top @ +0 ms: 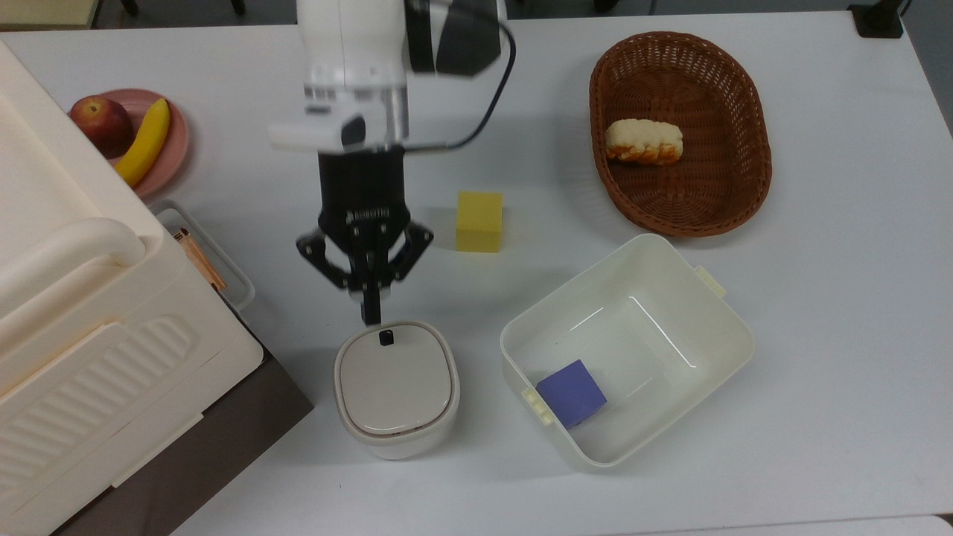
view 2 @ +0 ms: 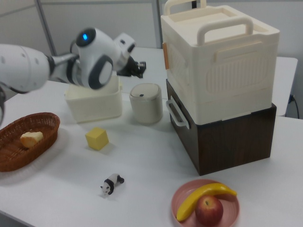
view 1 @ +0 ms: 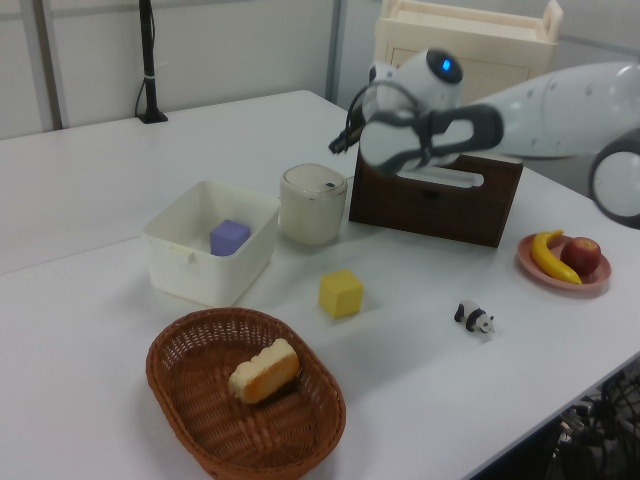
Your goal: Close the trash can
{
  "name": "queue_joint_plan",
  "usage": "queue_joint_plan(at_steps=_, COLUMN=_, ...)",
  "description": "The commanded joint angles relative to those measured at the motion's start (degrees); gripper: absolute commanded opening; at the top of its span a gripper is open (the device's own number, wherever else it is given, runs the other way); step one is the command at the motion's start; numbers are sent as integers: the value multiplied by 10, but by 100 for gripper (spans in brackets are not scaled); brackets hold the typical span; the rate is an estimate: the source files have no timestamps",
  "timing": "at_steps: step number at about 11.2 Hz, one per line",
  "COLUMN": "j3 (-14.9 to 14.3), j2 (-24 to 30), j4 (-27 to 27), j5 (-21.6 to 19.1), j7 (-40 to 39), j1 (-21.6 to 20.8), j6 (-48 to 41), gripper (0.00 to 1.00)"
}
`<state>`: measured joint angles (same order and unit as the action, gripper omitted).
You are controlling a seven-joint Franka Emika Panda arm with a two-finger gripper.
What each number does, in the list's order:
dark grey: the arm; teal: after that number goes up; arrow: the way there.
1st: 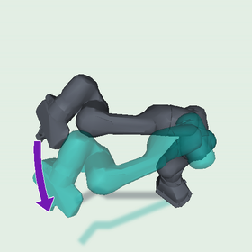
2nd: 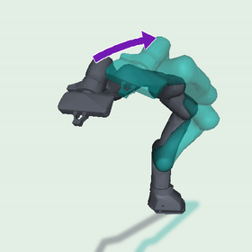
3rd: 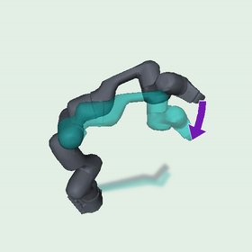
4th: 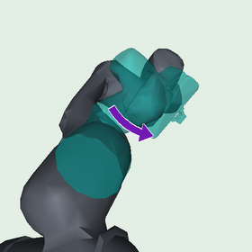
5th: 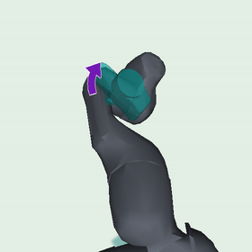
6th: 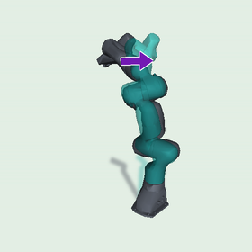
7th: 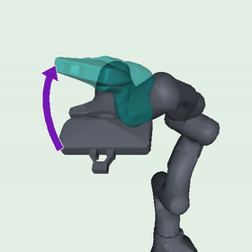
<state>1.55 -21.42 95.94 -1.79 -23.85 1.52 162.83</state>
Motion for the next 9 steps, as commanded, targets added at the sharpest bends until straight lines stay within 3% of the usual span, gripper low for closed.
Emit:
queue_joint_plan(at_steps=1, j3=-1, j2=114, j4=21, j5=-1, j7=33, j1=-5, j6=-262, gripper=80)
queue_joint_plan(at_steps=2, j3=-1, j2=132, j4=20, j5=3, j7=32, j1=-5, j6=-350, gripper=100)
queue_joint_plan(at_steps=4, j3=-1, j2=168, j4=11, j5=6, j7=33, j1=-5, j6=-530, gripper=100)
queue_joint_plan(at_steps=6, j3=-2, j2=173, j4=-50, j5=5, j7=83, j1=-3, j6=-712, gripper=100)
queue_joint_plan(at_steps=8, j3=5, j2=191, j4=-66, j5=10, j7=266, j1=-4, j6=-748, gripper=100)
queue_joint_plan(at_steps=9, j3=9, j2=196, j4=-65, j5=34, j7=323, j1=-6, j6=-747, gripper=100)
